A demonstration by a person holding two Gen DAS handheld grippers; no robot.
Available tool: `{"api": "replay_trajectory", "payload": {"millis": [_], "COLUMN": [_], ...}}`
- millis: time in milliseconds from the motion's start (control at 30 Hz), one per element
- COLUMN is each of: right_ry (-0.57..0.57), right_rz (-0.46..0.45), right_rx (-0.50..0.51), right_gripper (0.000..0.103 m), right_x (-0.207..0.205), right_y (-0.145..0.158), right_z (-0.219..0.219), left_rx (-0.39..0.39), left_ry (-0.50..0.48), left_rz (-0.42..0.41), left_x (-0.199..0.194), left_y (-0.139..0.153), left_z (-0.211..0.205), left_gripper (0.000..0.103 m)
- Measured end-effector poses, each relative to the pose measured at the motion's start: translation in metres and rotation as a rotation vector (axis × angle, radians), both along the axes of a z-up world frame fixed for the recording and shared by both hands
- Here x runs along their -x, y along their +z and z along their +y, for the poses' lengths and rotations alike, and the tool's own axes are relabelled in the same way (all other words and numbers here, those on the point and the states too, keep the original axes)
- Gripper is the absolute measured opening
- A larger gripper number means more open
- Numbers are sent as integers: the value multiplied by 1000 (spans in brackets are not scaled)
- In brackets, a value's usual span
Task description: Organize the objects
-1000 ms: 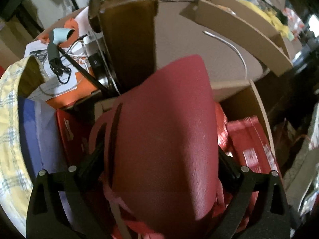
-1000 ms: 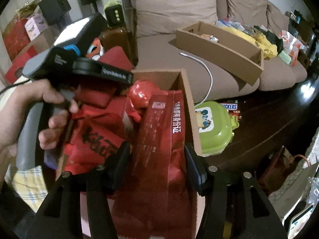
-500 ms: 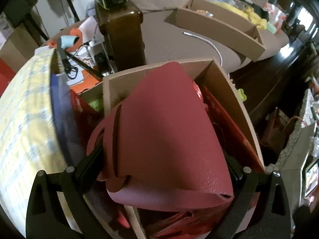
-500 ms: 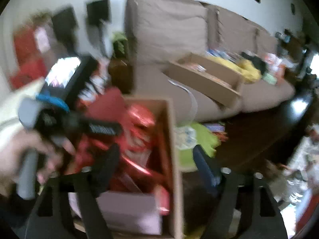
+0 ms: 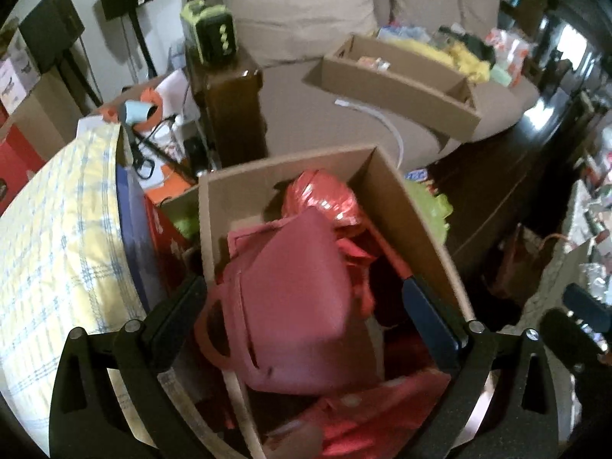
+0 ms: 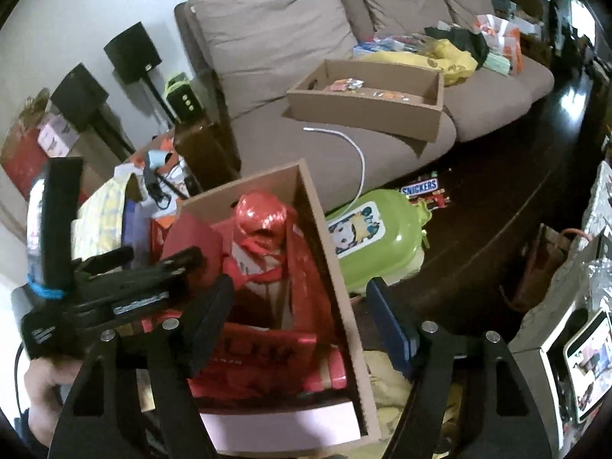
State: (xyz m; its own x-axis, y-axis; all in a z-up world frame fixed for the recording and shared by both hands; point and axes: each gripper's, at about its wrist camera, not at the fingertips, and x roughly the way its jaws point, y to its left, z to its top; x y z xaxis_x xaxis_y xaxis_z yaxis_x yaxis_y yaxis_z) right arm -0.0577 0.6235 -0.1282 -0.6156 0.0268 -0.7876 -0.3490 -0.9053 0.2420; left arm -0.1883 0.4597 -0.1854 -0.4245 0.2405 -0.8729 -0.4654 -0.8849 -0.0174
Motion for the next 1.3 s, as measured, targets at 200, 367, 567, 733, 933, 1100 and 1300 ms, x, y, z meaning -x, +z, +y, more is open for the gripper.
{"api": "replay_trajectory", "payload": {"millis": [200, 367, 567, 733, 933, 1100, 1300], "right_ry": [2, 3, 19, 50, 102, 142, 156], "right_rz": [6, -3, -12, -65, -73, -75, -73], "right_rx": [3, 1, -13, -97, -148, -166, -210], "right_gripper": [73, 73, 73, 75, 76, 76, 77], "right_x": [-3, -3, -7, -11, -16, -15, -18], "right_y": [6, 10, 19, 30, 44, 50, 59], "right_z": [1, 1, -2, -13, -33, -48, -62], "left_rx": [-13, 30, 53, 46, 31, 3, -87], "left_ry": [7, -41, -77, -90, -46, 9, 50], "left_rz": [62, 108, 119, 114, 196, 228, 245], "left_x": [-8, -15, -43, -71, -100, -107, -118], "left_y": [14, 22, 28, 35, 66, 90, 119], "left_z": [0, 4, -8, -26, -54, -82, -116], "left_gripper": [102, 102, 102, 102, 102, 102, 102]}}
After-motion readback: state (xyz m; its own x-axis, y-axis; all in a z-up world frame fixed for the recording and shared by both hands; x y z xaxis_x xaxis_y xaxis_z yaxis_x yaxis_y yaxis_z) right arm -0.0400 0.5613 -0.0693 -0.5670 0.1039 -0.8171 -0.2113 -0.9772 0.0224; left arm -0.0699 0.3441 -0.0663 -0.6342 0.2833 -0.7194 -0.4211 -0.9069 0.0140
